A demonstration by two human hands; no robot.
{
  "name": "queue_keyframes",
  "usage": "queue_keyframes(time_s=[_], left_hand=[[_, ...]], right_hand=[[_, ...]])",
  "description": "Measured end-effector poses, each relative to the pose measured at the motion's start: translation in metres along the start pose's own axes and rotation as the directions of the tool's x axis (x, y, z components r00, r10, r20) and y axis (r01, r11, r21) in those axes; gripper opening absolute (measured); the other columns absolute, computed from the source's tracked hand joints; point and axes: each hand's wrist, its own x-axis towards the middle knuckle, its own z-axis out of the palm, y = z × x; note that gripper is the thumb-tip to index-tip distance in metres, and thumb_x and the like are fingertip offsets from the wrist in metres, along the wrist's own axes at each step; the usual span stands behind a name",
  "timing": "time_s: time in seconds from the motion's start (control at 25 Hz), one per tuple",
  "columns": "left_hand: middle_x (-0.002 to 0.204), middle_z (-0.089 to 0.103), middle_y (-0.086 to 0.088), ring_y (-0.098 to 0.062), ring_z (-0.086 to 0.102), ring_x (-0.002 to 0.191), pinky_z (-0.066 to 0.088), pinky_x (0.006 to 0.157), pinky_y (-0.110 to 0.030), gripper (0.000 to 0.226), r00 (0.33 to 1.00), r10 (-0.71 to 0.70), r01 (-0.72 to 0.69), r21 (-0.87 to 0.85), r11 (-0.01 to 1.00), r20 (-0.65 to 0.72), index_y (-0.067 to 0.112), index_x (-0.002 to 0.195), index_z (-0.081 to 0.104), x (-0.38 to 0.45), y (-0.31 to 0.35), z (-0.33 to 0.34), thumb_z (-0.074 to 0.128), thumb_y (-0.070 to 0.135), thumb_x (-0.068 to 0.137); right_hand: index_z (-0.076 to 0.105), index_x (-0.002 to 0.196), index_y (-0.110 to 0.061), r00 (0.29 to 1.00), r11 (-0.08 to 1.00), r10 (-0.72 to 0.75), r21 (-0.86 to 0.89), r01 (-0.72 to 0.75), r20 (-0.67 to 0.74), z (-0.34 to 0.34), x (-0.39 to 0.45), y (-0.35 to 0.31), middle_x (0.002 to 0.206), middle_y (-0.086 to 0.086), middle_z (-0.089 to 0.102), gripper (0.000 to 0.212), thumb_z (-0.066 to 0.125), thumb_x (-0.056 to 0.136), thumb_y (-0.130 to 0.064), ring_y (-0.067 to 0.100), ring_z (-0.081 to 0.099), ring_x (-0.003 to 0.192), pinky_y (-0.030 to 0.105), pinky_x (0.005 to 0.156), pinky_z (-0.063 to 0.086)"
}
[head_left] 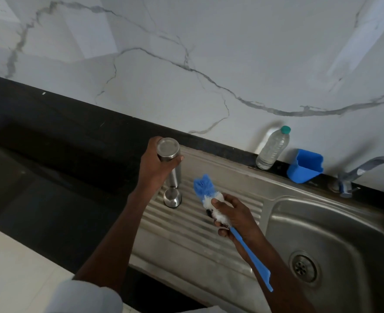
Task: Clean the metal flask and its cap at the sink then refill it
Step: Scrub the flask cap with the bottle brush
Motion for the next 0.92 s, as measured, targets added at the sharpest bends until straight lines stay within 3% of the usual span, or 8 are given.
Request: queue_keyframes(time_s=[0.2,0.32,0.4,0.48,0.6,0.68,0.8,0.92], left_hand=[[0.133,0.060,0.011,-0.005,0.061,0.120,0.050,0.100,-0.025,0.095,1.000,-0.027,0.028,-0.027,0.999,0.015,0.028,0.150,0.040,0.000,0.000,0.001,0.095,0.032,0.073],[0.148,0.054,0.004,-0.015,0.055,0.135,0.047,0.112,-0.038,0.119,0.997,-0.070,0.072,-0.047,0.996,0.040,0.030,0.159,0.027,-0.002,0.000,0.001,0.098,0.045,0.064],[0.156,0.047,0.003,-0.015,0.049,0.140,0.045,0.113,-0.038,0.132,0.995,-0.091,0.094,-0.083,0.992,0.032,0.032,0.162,0.020,-0.007,0.001,-0.003,0.098,0.055,0.058],[0.156,0.043,0.002,-0.012,0.048,0.136,0.047,0.106,-0.030,0.120,0.988,-0.124,0.111,-0.142,0.984,-0.090,0.028,0.163,0.020,-0.028,-0.003,-0.004,0.093,0.052,0.072],[0.134,0.057,-0.006,-0.023,0.059,0.120,0.046,0.086,-0.026,0.075,0.910,-0.221,0.174,-0.159,0.972,-0.350,0.012,0.148,0.047,-0.083,-0.033,0.014,0.071,0.056,0.092],[0.117,0.061,-0.006,-0.028,0.059,0.112,0.040,0.086,-0.031,0.064,0.923,-0.241,0.260,0.025,0.965,-0.300,0.009,0.128,0.059,-0.110,-0.064,0.033,0.065,0.061,0.091],[0.120,0.063,-0.012,-0.033,0.056,0.117,0.040,0.097,-0.041,0.065,0.950,-0.264,0.310,0.381,0.871,-0.168,0.009,0.125,0.061,-0.112,-0.092,0.054,0.077,0.057,0.084],[0.127,0.063,-0.014,-0.035,0.055,0.121,0.043,0.101,-0.049,0.074,0.934,-0.307,0.357,0.449,0.819,-0.183,0.010,0.129,0.060,-0.098,-0.091,0.066,0.083,0.058,0.078]], right_hand=[[0.059,0.131,-0.017,1.000,0.999,0.009,-0.035,-0.010,-0.024,-0.002,0.001,0.006,0.093,0.016,0.075,0.053,0.082,0.085,-0.027,0.017,0.062,0.058,0.027,0.045,0.042],[0.062,0.127,-0.008,1.000,0.998,0.013,-0.067,-0.015,-0.016,-0.007,0.000,0.009,0.090,0.013,0.074,0.049,0.081,0.086,-0.025,0.015,0.062,0.057,0.026,0.044,0.041],[0.065,0.122,-0.001,1.000,0.997,0.006,-0.077,-0.005,0.006,-0.011,-0.005,0.008,0.084,0.010,0.072,0.042,0.078,0.088,-0.022,0.015,0.061,0.057,0.025,0.044,0.040],[0.068,0.119,0.000,1.000,0.995,-0.003,-0.098,0.005,0.021,-0.019,-0.010,0.007,0.084,0.010,0.072,0.035,0.074,0.091,-0.019,0.016,0.062,0.062,0.026,0.045,0.041],[0.068,0.121,-0.005,1.000,0.977,-0.012,-0.212,0.007,-0.019,-0.036,-0.007,0.011,0.097,0.014,0.075,0.036,0.078,0.089,-0.018,0.024,0.070,0.077,0.031,0.055,0.051],[0.067,0.122,-0.005,0.998,0.960,-0.046,-0.277,0.030,-0.053,-0.043,-0.004,0.018,0.100,0.015,0.076,0.036,0.078,0.088,-0.012,0.028,0.072,0.087,0.037,0.068,0.056],[0.069,0.116,-0.011,0.987,0.930,-0.101,-0.365,0.049,-0.125,-0.040,-0.007,0.031,0.097,0.013,0.076,0.030,0.077,0.087,-0.006,0.029,0.073,0.087,0.047,0.078,0.059],[0.068,0.114,-0.019,0.972,0.889,-0.152,-0.454,0.056,-0.177,-0.039,-0.017,0.039,0.097,0.004,0.075,0.031,0.077,0.086,-0.013,0.022,0.073,0.088,0.040,0.076,0.059]])
